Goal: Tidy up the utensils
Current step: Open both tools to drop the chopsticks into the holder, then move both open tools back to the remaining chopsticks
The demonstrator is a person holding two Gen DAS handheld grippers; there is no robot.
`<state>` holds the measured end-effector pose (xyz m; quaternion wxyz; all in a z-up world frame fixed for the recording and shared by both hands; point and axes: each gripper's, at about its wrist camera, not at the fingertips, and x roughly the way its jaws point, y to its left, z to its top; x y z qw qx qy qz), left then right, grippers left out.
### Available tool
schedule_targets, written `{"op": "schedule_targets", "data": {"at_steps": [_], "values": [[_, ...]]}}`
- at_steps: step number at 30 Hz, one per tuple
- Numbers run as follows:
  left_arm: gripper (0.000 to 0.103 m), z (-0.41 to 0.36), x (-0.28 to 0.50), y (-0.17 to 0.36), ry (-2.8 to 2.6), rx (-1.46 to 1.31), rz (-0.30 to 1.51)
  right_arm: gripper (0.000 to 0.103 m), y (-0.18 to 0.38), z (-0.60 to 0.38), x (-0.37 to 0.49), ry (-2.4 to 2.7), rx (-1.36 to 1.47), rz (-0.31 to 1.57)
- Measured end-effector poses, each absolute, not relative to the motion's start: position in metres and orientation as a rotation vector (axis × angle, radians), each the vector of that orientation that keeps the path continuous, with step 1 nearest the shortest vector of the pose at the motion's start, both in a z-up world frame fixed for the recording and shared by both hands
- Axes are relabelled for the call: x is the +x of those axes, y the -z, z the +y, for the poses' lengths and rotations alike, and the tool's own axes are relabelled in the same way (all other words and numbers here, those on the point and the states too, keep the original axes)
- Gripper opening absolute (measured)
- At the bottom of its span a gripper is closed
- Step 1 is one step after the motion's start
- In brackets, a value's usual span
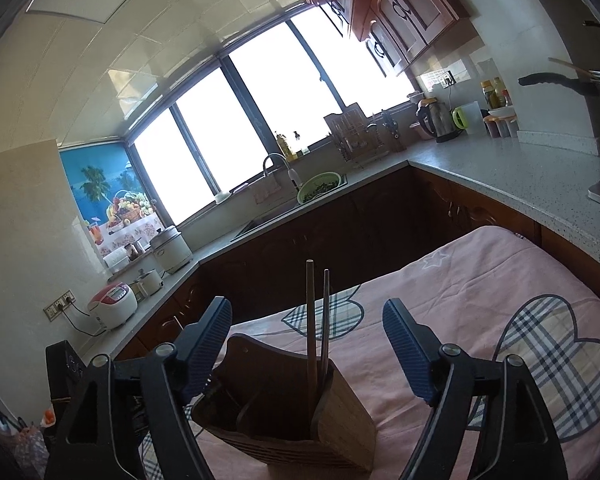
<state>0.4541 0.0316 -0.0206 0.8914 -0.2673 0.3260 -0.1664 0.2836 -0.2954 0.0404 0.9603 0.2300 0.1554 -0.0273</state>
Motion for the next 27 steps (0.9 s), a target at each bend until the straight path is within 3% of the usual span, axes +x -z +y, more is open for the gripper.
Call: {"op": "schedule_targets", "data": {"at_steps": [2, 27], "values": [[0.079, 0.037, 0.439, 0.020, 0.343, -0.565, 0.679, 0.098, -0.041, -0.294, 0.273, 0.050, 0.468, 0.313], [0.079, 0.084, 0.239, -0.005, 0.300, -0.418, 0.753, 0.098, -0.019, -0.255, 0.144, 0.012, 0.467, 0.489]]}}
